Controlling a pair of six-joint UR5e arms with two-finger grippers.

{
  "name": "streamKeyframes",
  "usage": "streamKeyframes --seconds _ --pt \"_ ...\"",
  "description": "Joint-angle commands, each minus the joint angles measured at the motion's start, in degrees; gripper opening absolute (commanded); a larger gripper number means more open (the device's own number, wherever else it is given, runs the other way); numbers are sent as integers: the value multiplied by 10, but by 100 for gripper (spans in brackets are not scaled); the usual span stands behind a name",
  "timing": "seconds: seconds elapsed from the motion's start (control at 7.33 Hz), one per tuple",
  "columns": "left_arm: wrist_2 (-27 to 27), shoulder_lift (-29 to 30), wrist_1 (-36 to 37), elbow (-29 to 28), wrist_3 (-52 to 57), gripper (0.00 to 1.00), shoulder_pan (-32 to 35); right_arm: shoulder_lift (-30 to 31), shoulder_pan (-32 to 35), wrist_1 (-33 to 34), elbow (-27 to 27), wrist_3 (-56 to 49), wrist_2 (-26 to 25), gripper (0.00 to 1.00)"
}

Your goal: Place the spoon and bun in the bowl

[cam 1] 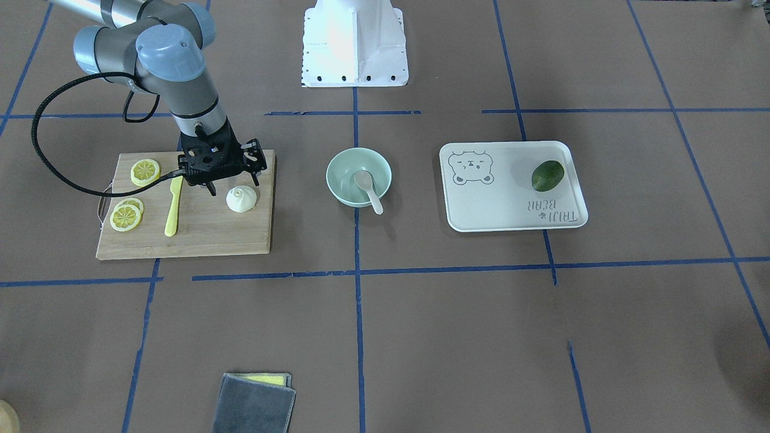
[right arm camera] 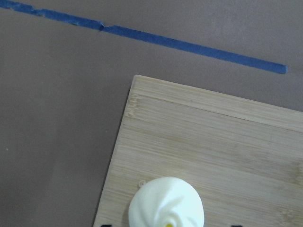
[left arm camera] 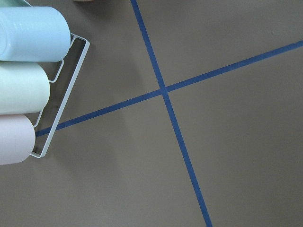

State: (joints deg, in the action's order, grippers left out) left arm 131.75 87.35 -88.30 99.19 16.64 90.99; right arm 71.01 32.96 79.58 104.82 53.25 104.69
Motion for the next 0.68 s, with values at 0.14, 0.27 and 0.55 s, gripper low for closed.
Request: streamKeyframes --seconds 0.14,0.27,0.55 --pt "0 1 0 0 1 100 0 -4 -4 -4 -20 3 -2 37" --pt "0 1 0 0 1 100 0 -4 -4 -4 -19 2 -1 0" --pt "0 5 0 -1 0 100 0 -10 -4 -5 -12 4 -2 0"
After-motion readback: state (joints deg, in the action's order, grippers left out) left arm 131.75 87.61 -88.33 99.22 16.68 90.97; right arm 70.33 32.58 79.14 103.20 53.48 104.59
